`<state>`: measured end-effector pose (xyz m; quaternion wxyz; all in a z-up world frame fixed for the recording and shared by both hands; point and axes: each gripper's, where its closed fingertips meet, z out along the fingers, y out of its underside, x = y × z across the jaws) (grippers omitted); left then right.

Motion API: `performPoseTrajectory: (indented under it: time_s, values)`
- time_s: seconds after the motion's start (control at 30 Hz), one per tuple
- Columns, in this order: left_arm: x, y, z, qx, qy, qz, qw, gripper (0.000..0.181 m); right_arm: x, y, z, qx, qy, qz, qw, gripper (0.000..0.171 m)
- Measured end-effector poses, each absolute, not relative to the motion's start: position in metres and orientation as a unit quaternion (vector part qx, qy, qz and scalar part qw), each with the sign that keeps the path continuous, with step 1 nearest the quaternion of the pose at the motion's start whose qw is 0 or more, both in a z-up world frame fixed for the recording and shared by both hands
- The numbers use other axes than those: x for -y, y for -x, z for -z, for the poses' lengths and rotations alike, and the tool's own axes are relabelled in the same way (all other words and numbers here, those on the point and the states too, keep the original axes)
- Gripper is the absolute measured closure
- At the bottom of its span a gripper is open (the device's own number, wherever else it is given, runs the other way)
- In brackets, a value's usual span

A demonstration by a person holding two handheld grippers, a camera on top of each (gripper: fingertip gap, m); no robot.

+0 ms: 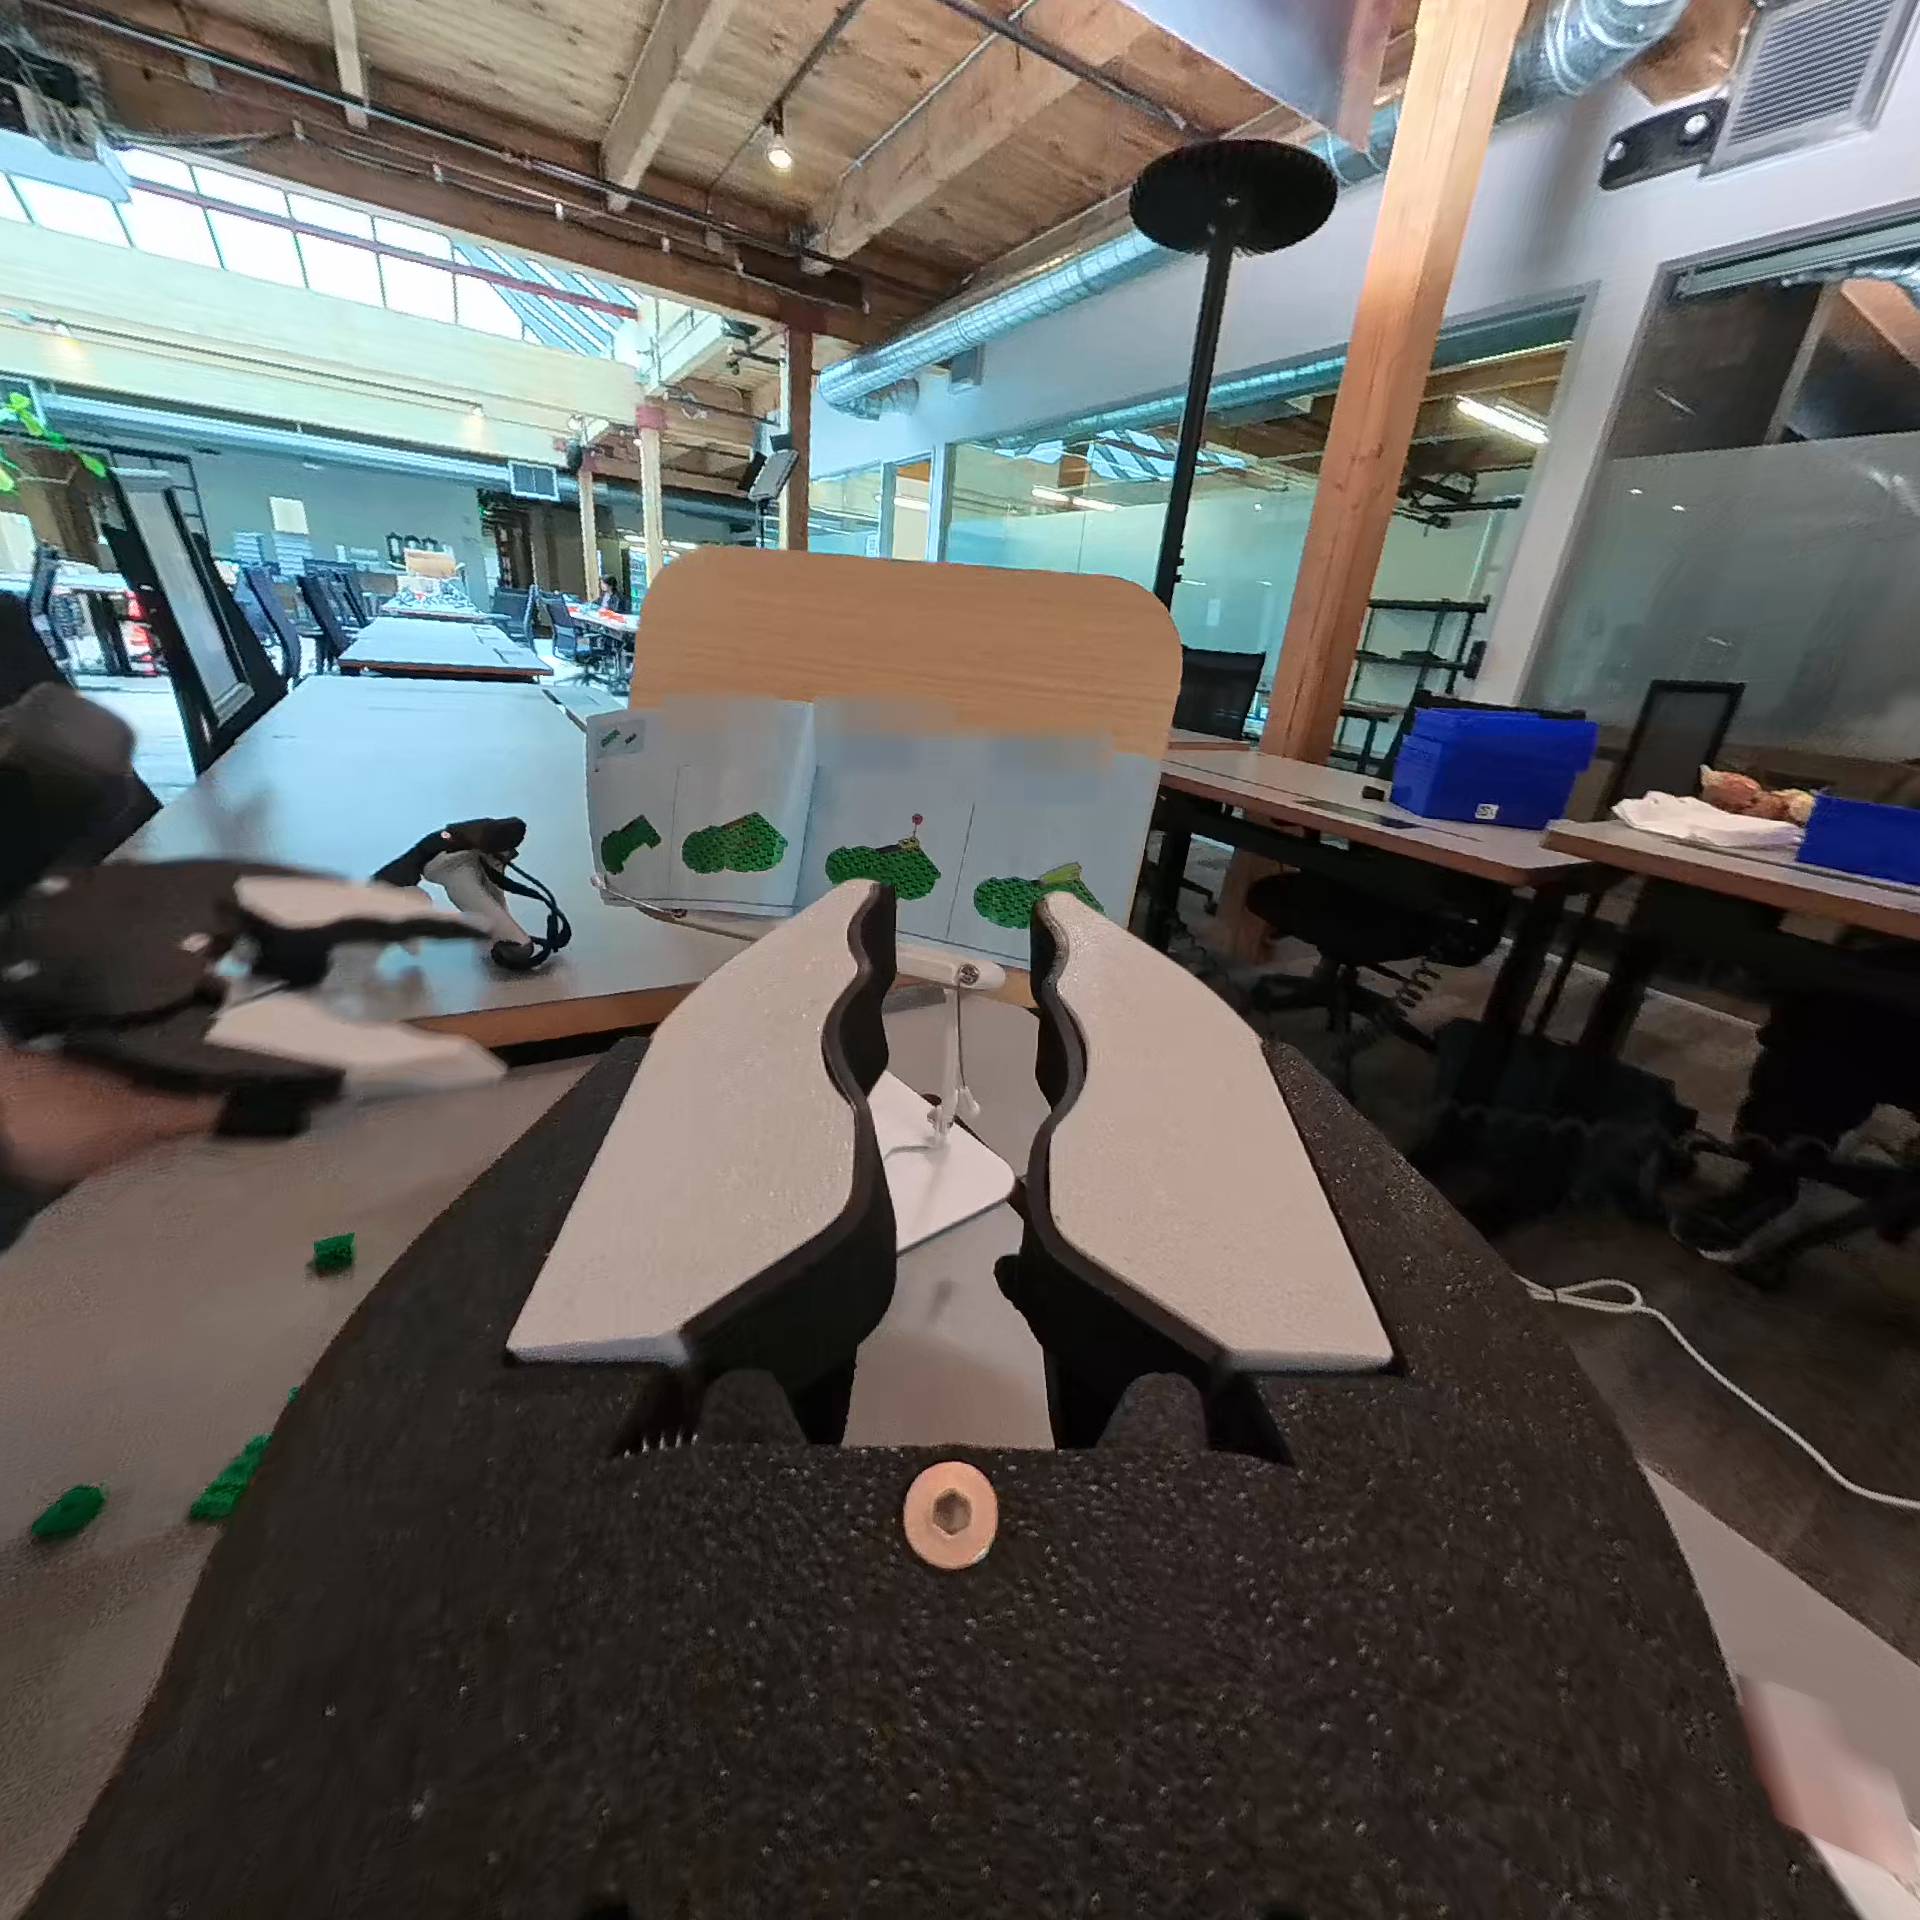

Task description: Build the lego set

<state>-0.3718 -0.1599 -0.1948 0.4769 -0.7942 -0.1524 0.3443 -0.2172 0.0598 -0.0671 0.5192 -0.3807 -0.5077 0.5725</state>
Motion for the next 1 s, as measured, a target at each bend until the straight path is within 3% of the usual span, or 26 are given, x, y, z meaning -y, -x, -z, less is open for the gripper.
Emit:
performPoseTrajectory:
  time_s: [0.17,0.3,0.4,0.57,0.7,0.83,1.0]
  values:
    - [0.167,0.464,0.131,0.152,0.729,-0.463,0.481,0.107,-0.071,0.221,0.076,0.507,0.39,-0.578,0.507,0.147]
    - [0.193,0.512,0.105,0.216,0.693,-0.341,0.597,0.102,-0.08,0.218,0.077,0.497,0.39,-0.594,0.498,0.147]
    - [0.231,0.555,0.108,0.289,0.67,-0.268,0.629,0.091,-0.063,0.219,0.078,0.524,0.348,-0.608,0.484,0.155]
    - [0.247,0.587,0.128,0.301,0.67,-0.125,0.667,0.084,0.036,0.283,0.106,0.602,0.264,-0.574,0.488,0.145]
    - [0.229,0.583,0.144,0.255,0.671,0.037,0.695,0.094,0.123,0.379,0.143,0.693,0.169,-0.432,0.552,0.145]
    - [0.22,0.58,0.157,0.215,0.668,0.104,0.705,0.106,0.18,0.454,0.161,0.723,0.093,-0.318,0.606,0.145]
    - [0.219,0.577,0.147,0.155,0.644,0.117,0.74,0.15,0.207,0.505,0.182,0.724,0.012,-0.174,0.667,0.146]
